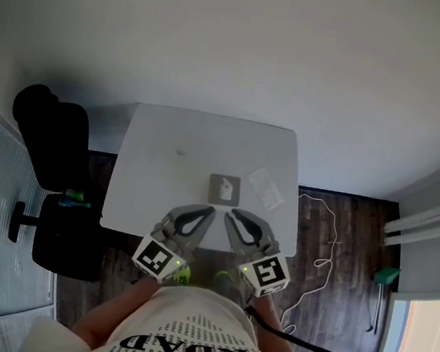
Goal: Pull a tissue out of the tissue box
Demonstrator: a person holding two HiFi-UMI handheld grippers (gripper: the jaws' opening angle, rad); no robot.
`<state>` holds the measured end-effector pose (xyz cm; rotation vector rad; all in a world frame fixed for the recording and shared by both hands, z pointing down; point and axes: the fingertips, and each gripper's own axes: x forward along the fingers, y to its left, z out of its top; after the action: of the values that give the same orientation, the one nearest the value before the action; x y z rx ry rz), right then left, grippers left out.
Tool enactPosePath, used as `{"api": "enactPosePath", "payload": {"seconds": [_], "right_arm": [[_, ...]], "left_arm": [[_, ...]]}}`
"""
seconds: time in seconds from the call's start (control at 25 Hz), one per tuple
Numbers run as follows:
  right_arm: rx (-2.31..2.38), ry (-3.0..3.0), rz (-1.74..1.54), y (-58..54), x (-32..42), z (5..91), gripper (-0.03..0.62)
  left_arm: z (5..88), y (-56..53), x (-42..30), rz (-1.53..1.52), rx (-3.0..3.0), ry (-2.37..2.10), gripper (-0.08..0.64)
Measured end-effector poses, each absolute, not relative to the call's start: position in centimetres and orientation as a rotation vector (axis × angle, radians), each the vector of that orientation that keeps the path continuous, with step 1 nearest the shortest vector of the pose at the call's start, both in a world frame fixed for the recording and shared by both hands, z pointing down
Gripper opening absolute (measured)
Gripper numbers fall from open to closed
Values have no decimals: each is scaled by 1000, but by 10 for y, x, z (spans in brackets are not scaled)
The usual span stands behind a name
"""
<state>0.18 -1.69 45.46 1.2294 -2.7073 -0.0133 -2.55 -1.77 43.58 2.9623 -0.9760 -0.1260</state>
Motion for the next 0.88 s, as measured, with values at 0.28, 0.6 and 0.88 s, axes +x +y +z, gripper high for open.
{"api": "enactPosePath", "payload": {"seconds": [0.28, 0.6, 0.88], "right_arm": [[1201, -2679, 24, -29, 6, 468, 60], [1146, -2642, 96, -61, 45, 484, 89], [1082, -2650, 144, -75, 74, 503, 100]], "left_arm": [[442, -32, -27, -149, 2938, -1085, -9], [458, -59, 3, -83, 2896, -1186, 11], [471, -74, 27, -41, 2858, -1281, -6]]}}
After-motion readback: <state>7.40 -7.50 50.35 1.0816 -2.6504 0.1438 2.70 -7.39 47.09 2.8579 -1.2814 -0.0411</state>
